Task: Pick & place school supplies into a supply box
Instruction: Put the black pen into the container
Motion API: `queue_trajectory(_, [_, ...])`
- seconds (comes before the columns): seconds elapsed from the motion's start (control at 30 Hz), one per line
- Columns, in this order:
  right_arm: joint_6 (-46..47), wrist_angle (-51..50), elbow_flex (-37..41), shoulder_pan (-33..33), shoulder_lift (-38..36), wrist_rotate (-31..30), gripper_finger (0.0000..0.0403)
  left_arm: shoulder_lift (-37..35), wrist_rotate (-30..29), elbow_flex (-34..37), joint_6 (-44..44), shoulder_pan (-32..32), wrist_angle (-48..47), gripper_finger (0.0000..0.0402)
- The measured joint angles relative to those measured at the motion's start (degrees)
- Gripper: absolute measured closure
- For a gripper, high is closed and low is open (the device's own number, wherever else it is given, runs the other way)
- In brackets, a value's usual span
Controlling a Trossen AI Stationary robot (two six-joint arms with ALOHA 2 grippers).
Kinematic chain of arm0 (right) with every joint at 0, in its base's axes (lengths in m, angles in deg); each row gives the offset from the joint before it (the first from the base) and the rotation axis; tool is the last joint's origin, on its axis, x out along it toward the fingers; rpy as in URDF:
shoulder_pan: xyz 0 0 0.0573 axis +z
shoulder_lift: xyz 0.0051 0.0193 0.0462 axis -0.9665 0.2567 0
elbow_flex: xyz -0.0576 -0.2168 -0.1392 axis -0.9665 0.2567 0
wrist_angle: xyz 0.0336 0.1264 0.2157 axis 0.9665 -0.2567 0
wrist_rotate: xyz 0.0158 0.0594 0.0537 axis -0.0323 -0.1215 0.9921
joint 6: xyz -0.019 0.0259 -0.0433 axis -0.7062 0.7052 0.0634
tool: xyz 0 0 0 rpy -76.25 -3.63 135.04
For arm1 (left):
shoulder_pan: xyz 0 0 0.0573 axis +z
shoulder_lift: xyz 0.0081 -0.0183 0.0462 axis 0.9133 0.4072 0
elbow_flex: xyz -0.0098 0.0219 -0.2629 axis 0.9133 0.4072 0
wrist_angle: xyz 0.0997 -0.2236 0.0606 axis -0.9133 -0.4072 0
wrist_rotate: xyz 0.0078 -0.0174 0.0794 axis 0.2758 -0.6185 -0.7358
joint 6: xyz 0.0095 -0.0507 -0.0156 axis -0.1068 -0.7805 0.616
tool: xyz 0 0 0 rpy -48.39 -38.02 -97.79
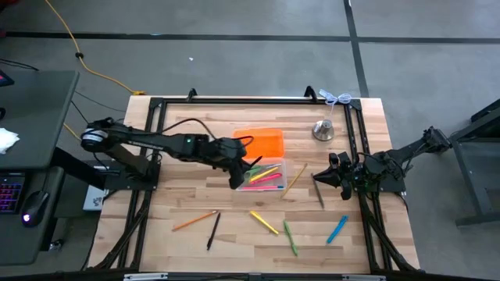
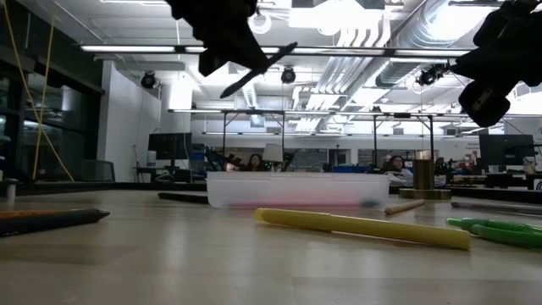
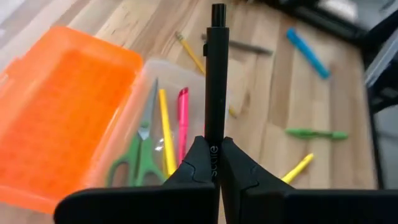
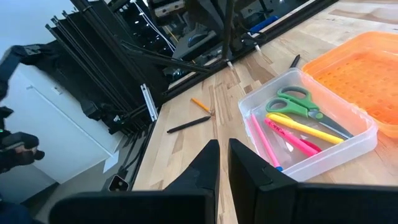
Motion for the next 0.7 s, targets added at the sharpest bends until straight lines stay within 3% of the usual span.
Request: queue_trajectory(0.7, [0.00, -1.32, 0.00, -0.01, -0.02, 0.18, 0.0391, 17.62, -0.29, -23.43, 15.70, 0.02, -18.73, 0.0367])
